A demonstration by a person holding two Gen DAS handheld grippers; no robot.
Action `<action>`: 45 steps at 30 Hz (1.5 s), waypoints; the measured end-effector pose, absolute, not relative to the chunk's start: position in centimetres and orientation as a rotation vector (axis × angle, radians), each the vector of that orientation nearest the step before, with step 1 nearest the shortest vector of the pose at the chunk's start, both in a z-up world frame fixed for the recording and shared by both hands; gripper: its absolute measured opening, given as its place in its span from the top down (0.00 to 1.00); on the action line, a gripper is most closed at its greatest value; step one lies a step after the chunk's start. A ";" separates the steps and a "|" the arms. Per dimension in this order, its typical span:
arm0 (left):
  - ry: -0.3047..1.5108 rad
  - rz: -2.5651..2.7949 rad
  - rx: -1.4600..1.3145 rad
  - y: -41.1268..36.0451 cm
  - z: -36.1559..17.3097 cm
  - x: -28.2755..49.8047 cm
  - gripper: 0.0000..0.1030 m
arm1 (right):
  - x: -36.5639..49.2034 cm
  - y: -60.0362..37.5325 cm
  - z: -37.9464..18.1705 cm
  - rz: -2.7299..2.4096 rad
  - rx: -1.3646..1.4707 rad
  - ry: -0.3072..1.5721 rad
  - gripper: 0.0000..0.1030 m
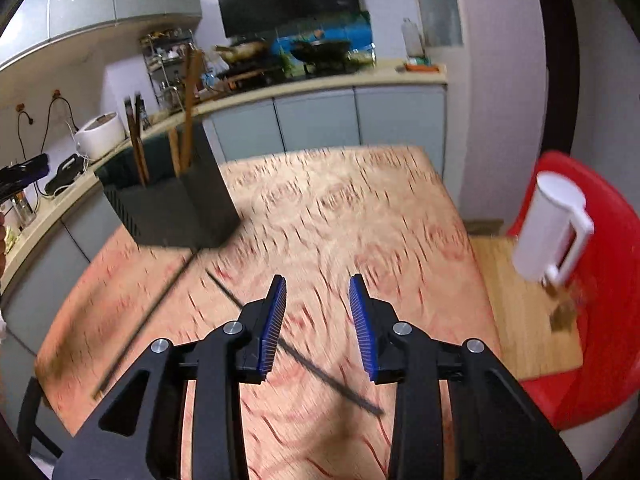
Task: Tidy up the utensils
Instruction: 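Open both tools, releasing the chopsticks into the green holder, then grasp a dark chopstick on the cloth with the right tool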
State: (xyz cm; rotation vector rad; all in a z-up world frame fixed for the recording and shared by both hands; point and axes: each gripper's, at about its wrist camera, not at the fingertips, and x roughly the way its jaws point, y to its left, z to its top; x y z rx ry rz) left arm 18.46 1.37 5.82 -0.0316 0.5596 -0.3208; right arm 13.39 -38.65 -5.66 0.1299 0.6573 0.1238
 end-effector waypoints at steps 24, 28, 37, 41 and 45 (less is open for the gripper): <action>0.596 -0.298 0.004 1.6 -0.2 11.5 0.33 | 10.4 -39.4 -12.4 0.232 -0.029 0.826 0.68; 0.618 -0.294 -0.008 1.8 -0.9 11.6 0.33 | 9.3 -38.0 -12.5 0.279 -0.064 0.823 0.69; 0.648 -0.301 -0.043 2.0 -1.9 11.4 0.33 | 9.5 -36.6 -12.6 0.270 -0.115 0.793 0.69; 0.653 -0.297 -0.053 2.2 -2.3 11.3 0.33 | 9.6 -36.2 -12.6 0.286 -0.137 0.786 0.79; 0.659 -0.286 -0.068 2.8 -2.7 11.1 0.33 | 9.0 -35.8 -12.7 0.294 -0.136 0.773 0.88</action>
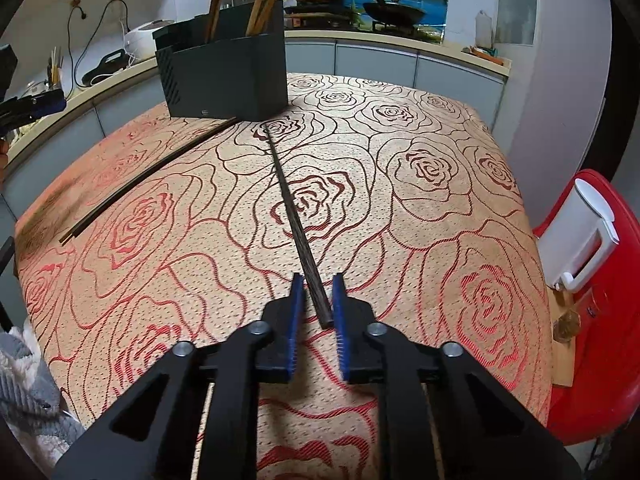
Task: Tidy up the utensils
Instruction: 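Grasp a dark chopstick on the cloth with the right tool, then lower the dark chopstick into the green holder with the right tool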
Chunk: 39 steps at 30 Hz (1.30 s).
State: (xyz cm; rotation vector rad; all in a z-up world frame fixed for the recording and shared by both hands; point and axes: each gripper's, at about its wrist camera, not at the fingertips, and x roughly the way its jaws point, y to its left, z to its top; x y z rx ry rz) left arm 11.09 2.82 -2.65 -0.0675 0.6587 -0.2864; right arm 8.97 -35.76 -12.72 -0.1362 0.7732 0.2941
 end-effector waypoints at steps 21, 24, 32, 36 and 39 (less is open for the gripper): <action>0.685 -0.255 -0.164 5.8 -4.7 10.3 0.33 | 9.2 -33.5 4.7 0.330 0.010 0.436 0.92; 0.694 -0.259 -0.178 5.9 -5.3 10.3 0.33 | 11.3 -32.6 7.4 0.331 0.034 0.420 0.92; 0.702 -0.263 -0.186 6.1 -6.1 10.0 0.33 | 15.2 -29.4 12.6 0.340 0.046 0.407 0.92; 0.704 -0.265 -0.171 5.8 -6.6 9.8 0.33 | 17.5 -28.6 14.7 0.336 0.068 0.412 0.92; 0.705 -0.268 -0.160 5.7 -6.7 9.6 0.33 | 19.1 -28.1 15.9 0.320 0.085 0.405 0.92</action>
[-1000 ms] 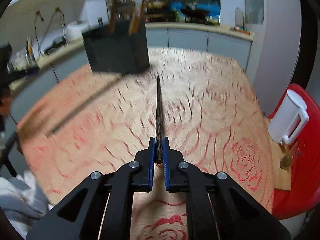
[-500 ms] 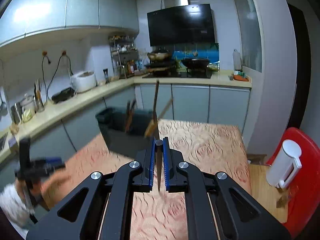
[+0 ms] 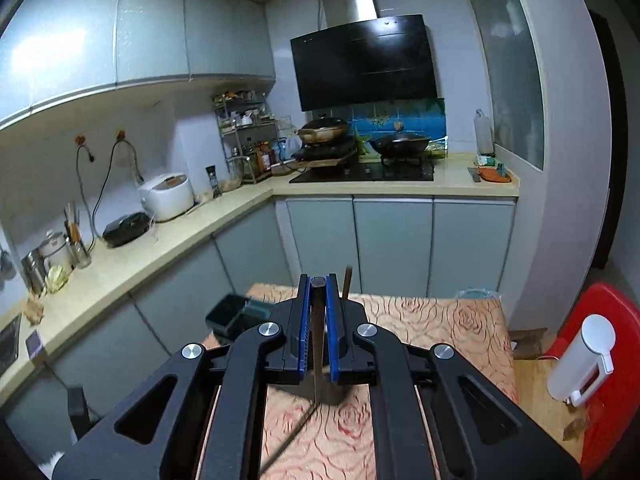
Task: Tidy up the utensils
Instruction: 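Lower the dark chopstick into the green holder with the right tool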
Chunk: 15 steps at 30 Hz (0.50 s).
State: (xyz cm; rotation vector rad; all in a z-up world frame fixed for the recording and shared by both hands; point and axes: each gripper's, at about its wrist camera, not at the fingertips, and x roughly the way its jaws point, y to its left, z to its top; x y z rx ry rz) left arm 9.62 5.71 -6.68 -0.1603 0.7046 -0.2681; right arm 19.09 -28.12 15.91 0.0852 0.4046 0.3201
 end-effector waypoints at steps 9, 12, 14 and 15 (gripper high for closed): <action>0.713 -0.281 -0.161 5.7 -7.0 9.5 0.33 | 22.6 -27.0 18.1 0.294 0.118 0.374 0.92; 0.717 -0.282 -0.158 5.5 -7.1 9.5 0.33 | 23.7 -26.4 17.9 0.292 0.114 0.386 0.92; 0.714 -0.279 -0.148 5.4 -7.1 9.4 0.33 | 24.5 -25.8 17.3 0.285 0.099 0.407 0.92; 0.712 -0.277 -0.144 5.3 -7.1 9.4 0.33 | 24.8 -25.6 16.9 0.281 0.093 0.420 0.92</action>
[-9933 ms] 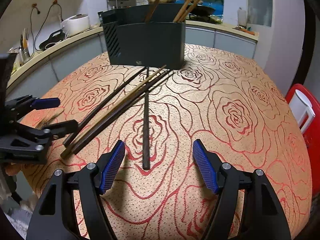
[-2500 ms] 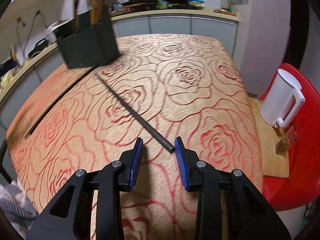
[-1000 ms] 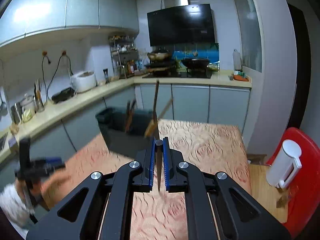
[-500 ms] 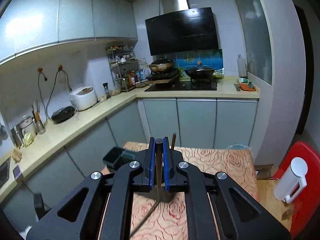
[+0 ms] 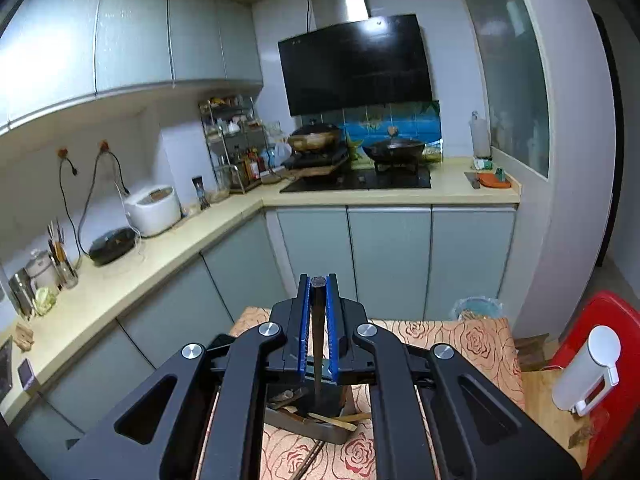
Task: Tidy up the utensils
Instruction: 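Lower the dark chopstick into the green holder with the right tool, then open the right tool and withdraw it from the holder, then grasp a light wooden chopstick with the left tool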
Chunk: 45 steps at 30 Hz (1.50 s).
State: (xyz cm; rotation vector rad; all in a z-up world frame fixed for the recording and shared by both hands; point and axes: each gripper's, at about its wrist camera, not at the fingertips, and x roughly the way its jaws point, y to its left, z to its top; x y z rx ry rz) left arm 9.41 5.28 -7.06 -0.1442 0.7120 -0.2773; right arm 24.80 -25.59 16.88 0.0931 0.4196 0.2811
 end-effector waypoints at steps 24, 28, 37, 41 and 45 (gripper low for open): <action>0.708 -0.265 -0.111 4.5 -7.3 9.1 0.33 | 19.6 -25.9 12.7 0.225 -0.004 0.394 0.51; 0.708 -0.268 -0.091 4.1 -7.4 9.0 0.33 | 16.9 -26.8 9.1 0.255 0.030 0.426 0.51; 0.734 -0.308 -0.028 1.9 -8.4 8.6 0.33 | 12.7 -27.2 -1.6 0.252 0.091 0.576 0.51; 0.753 -0.344 0.005 0.4 -9.1 7.9 0.33 | 11.2 -26.9 -4.7 0.244 0.097 0.622 0.51; 0.784 -0.416 0.026 -1.3 -10.0 6.6 0.33 | 10.1 -26.8 -6.5 0.231 0.082 0.646 0.51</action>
